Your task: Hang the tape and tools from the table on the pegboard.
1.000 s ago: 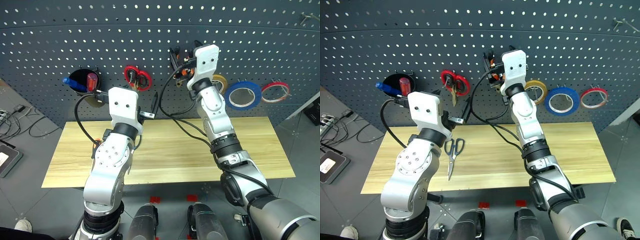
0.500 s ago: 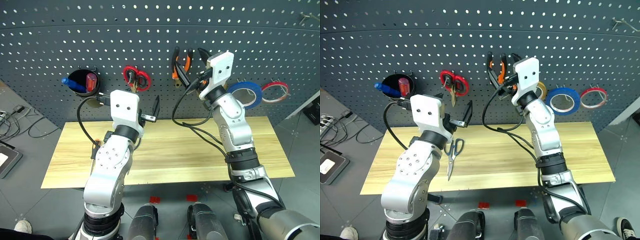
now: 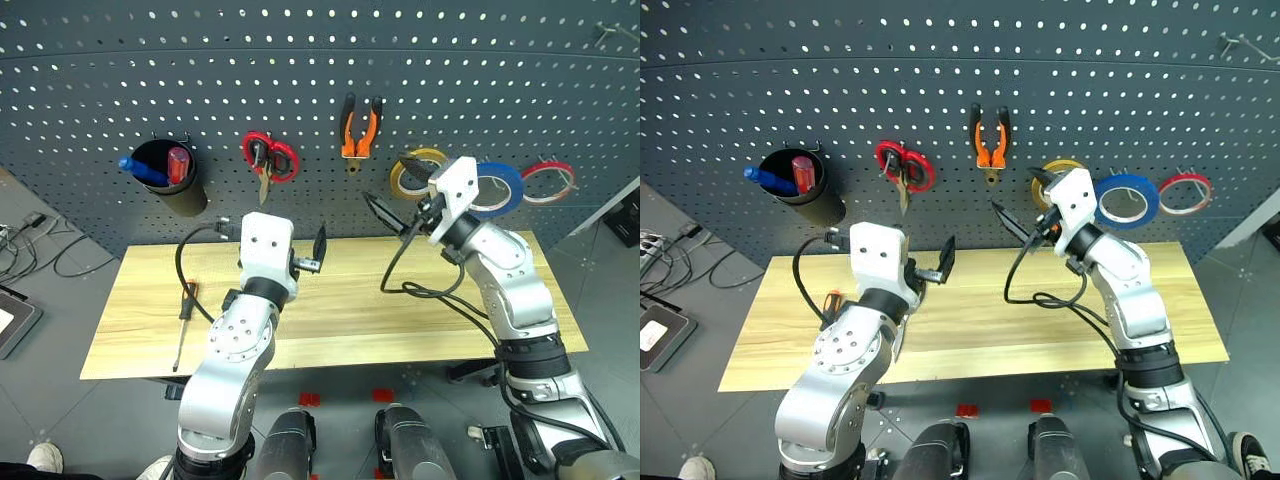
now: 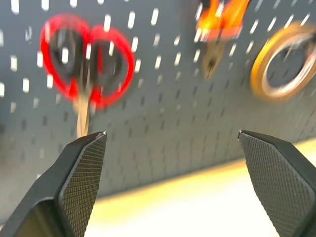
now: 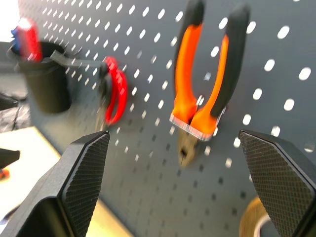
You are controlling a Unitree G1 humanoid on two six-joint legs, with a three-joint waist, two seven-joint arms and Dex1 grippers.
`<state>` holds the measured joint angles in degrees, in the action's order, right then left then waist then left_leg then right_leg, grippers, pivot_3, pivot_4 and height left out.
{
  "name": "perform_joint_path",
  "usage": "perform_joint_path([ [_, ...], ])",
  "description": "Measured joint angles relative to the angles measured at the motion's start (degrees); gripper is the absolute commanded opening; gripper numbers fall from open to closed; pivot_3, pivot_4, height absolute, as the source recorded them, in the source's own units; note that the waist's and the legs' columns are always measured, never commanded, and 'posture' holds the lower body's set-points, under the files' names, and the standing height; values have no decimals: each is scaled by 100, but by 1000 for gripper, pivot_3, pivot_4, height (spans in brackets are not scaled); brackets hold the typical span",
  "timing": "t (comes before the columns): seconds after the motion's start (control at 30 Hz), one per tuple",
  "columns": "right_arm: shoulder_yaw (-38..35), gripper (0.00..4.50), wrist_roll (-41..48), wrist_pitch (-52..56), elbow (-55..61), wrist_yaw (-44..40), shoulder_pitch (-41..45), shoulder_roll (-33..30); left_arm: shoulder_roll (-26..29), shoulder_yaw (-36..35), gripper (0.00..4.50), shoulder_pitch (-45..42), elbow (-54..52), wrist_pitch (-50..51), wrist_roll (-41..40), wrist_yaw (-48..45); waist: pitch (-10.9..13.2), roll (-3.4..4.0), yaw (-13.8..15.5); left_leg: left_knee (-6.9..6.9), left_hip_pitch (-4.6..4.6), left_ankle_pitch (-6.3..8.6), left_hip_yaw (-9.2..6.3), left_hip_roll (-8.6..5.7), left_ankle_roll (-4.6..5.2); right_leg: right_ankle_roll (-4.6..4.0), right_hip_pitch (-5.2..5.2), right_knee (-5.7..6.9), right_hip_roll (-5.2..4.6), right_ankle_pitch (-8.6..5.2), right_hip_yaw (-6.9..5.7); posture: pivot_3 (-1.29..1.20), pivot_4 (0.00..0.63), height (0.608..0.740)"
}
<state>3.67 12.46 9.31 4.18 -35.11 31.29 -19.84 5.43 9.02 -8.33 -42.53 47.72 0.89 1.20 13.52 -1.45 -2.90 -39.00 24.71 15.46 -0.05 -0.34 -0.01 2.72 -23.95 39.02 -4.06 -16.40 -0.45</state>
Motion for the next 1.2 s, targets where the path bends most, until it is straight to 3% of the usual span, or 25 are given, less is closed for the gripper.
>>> perform_joint_path([
  [0.33,232,4484,112,-327,275,-1052,-529,-396,-348,-317,4500,650,100,949,159,392,224,2,-19,-2,-40,8,-21,-1,14,-3,55,-8,-2,-2,-4,-103,370,740],
  [0.77,827,4484,466,-550,699,-2455,-995,-679,-382,-1016,4500,516,1168,927,179,439,704,-14,-32,-6,-50,8,-35,-1,14,-5,66,-3,-9,-1,-12,-103,462,740],
  [1.2,1110,4484,186,-840,284,-2706,-927,-665,-432,-1203,4500,449,2116,604,75,276,1086,-16,-33,-6,-50,6,-42,1,10,-11,63,2,-11,3,-24,-119,506,740],
])
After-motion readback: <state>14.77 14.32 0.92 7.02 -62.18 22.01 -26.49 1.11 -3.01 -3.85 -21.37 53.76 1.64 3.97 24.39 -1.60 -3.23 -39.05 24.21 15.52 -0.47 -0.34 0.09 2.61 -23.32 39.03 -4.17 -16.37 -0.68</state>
